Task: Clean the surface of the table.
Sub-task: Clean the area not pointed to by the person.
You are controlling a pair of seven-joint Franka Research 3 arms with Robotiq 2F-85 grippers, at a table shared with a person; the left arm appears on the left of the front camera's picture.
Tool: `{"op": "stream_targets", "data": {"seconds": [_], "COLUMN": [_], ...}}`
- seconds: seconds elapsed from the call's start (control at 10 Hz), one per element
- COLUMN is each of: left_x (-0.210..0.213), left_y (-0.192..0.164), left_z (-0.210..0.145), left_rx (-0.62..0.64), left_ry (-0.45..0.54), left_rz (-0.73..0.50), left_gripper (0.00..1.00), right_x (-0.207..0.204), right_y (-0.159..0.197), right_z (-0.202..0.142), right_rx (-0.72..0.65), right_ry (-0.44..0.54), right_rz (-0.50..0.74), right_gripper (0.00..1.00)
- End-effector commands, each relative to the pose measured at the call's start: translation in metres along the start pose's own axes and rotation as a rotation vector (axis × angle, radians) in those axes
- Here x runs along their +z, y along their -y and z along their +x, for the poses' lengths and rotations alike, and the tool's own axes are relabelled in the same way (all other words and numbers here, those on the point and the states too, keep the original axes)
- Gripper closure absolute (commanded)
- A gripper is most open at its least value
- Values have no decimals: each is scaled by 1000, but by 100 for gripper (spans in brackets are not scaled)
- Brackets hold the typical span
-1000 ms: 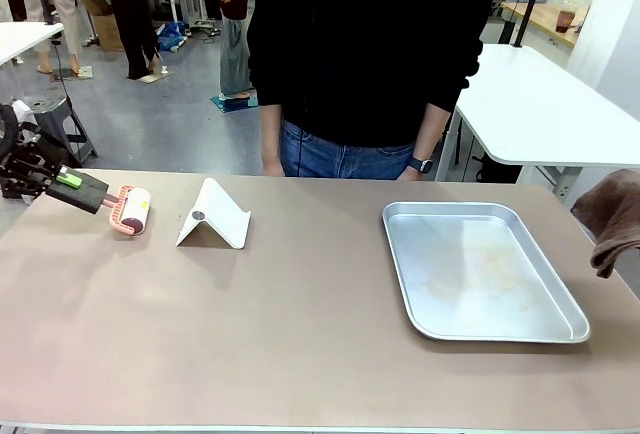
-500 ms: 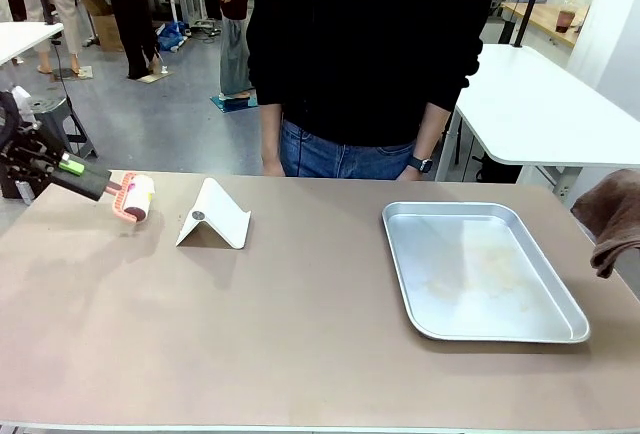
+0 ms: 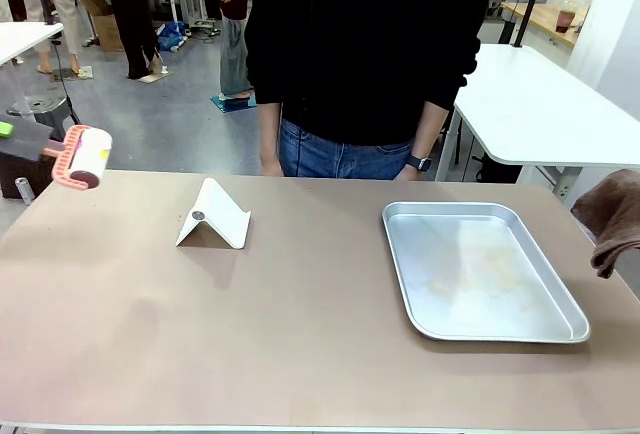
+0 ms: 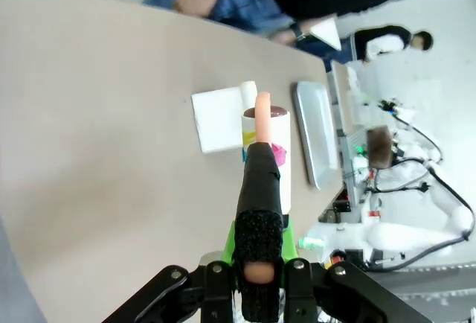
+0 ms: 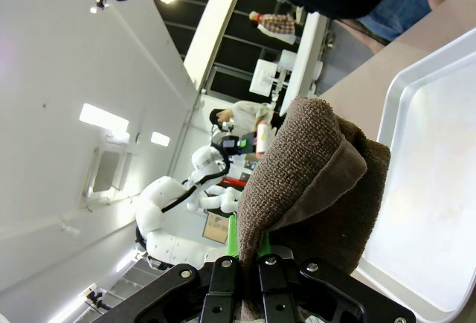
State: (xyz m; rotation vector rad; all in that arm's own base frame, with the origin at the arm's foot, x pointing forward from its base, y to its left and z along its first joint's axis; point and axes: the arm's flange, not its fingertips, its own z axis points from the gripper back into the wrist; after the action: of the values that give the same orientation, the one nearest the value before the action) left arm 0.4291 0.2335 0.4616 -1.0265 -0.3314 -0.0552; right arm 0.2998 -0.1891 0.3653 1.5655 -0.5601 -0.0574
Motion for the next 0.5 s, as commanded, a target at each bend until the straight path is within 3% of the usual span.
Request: {"op": "stream_targets", "data": {"seconds": [0.0,0.4], "left_x": [26,89], "left_y": [-4,-33], "left_z": [-37,-92], "left_rx": [1,58], "left_ry": [-38,78], "left_rz": [-9,-124], "left_gripper": [77,77], "right_x": [1,1], "right_y": [-5,-5], "right_z": [0,0], "right_rx": [10,10], "right_ry": [-2,-2], "right_rz": [4,4], "right_gripper": [93,93]}}
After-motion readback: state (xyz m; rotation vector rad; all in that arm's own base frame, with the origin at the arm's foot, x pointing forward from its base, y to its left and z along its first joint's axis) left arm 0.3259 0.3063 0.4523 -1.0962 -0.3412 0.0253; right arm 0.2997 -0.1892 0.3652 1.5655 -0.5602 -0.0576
